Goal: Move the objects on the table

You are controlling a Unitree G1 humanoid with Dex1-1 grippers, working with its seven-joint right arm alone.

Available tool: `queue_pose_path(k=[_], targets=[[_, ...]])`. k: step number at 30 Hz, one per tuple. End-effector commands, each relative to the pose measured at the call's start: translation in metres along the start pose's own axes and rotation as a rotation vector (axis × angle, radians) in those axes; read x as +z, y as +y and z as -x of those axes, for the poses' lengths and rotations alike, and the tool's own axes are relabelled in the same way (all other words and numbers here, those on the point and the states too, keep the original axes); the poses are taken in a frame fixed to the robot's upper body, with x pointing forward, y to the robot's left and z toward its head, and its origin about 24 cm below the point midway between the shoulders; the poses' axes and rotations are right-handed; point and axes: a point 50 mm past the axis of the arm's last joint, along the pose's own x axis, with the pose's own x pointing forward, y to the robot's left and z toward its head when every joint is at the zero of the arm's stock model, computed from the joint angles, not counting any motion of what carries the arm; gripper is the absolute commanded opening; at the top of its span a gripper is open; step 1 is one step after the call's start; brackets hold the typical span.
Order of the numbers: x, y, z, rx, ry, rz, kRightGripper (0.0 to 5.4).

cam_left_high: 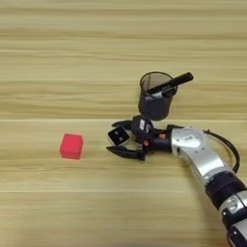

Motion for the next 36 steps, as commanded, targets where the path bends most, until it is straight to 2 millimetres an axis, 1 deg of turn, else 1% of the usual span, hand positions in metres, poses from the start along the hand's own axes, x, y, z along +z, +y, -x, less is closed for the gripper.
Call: queue_pose_path(k=[1, 6, 12, 17, 24, 29, 36], targets=[[0.038, -0.022, 0.011, -0.043, -0.081, 0.120, 3.17], [0.040, -0.024, 0.029, -0.029, -0.071, 0.141, 3.16], [0.033, -0.026, 0.064, -0.008, -0.038, 0.126, 3.16], [0.020, -0.038, 0.096, -0.053, 0.052, 0.096, 3.16], [0.013, -0.052, 0.126, -0.095, 0.106, 0.063, 3.16], [0.011, -0.058, 0.137, -0.117, 0.118, 0.055, 3.16], [0.006, -0.061, 0.142, -0.130, 0.133, 0.043, 3.16]])
